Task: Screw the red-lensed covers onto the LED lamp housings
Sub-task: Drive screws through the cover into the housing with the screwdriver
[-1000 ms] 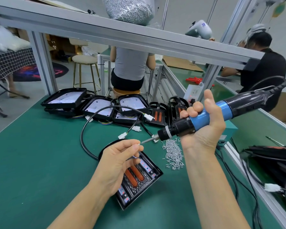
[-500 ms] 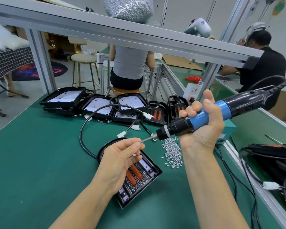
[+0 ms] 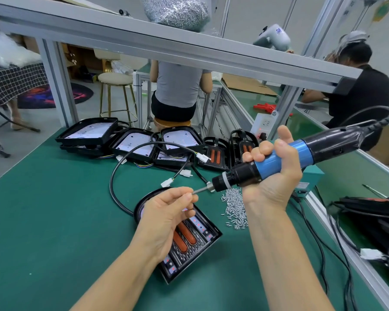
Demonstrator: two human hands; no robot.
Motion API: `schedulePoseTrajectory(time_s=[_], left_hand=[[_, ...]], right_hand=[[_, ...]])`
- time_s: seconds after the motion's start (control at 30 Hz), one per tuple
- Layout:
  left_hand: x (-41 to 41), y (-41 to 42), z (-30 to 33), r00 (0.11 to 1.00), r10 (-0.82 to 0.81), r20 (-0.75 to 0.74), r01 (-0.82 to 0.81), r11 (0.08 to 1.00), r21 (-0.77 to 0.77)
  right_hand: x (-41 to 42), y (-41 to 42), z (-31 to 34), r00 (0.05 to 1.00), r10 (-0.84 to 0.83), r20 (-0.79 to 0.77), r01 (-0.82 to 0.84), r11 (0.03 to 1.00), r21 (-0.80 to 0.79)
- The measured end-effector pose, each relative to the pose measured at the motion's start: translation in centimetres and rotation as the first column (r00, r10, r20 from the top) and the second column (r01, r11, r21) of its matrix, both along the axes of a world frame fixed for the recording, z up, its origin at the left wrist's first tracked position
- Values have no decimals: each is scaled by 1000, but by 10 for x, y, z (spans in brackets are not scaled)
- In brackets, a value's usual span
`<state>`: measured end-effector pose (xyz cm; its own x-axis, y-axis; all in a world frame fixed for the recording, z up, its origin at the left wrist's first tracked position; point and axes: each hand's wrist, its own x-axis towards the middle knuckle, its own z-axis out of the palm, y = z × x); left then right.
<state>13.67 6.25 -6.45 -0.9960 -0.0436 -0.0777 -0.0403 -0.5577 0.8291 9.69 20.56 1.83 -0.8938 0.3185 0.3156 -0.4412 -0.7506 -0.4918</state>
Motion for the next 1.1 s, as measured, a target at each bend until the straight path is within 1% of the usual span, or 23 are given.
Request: schedulePoseTrajectory(time_s=[0.07,0.1,0.13,0.17,0.2,0.23,0.27,0.3,0.37,0.4,0.43,0.5,0.53,0.63,0.67,0.7,0.83,1.0,1.1], left_hand=[[0,-9,4,1000,-8,-21,5,990,-139],[-2,-17,4,999,16,-36,-22,982,-187],[-5,-29,3,996,74,-52,-85,967,-240],[-9,-42,1,984,165,-68,-179,925,-336],[-13,-55,-2,962,260,-87,-269,833,-484],[-17,-67,-7,943,318,-99,-304,700,-646],[-21,-75,-12,940,329,-85,-270,574,-773],[-24,-81,-18,952,305,-42,-188,468,-863],[-27,-81,-28,968,235,93,19,298,-954],[-29,-79,-29,964,218,149,97,232,-968],[-29,-77,-27,959,215,186,145,194,-970],[-32,-75,-22,950,223,220,180,184,-966],[-33,-75,-20,947,219,237,191,210,-959],[-35,-75,-20,933,178,314,219,415,-883],[-35,-75,-20,927,163,338,234,453,-860],[-36,-76,-21,924,155,350,243,469,-849],[-35,-75,-25,930,187,315,196,474,-859],[-31,-71,-29,938,228,262,145,430,-891],[-31,-69,-31,935,238,262,128,462,-878]], right_hand=[[-3,0,1,1000,-1,1,1,1000,-1],[-5,0,2,1000,2,-1,-2,1000,-1],[-7,0,1,1000,5,-3,-5,1000,3],[-9,1,0,1000,6,-2,-6,1000,13],[-11,0,-1,1000,2,3,-2,1000,27],[-13,-1,-3,1000,-5,11,4,999,45],[-15,-2,-6,1000,-11,22,10,998,63],[-17,-4,-10,999,-18,32,15,997,78],[-22,-9,-18,998,-29,57,23,994,105],[-24,-12,-22,997,-31,65,23,993,119],[-27,-15,-25,997,-31,71,21,991,133],[-32,-22,-31,996,-36,77,23,986,165],[-34,-24,-33,996,-46,77,31,983,183],[-40,-29,-40,994,-82,70,62,966,250],[-42,-30,-42,994,-90,65,69,959,274],[-44,-31,-43,994,-95,59,74,952,296],[-47,-34,-46,995,-101,22,87,932,351],[-48,-38,-49,991,-130,39,104,914,391],[-49,-40,-48,992,-120,28,97,904,417]])
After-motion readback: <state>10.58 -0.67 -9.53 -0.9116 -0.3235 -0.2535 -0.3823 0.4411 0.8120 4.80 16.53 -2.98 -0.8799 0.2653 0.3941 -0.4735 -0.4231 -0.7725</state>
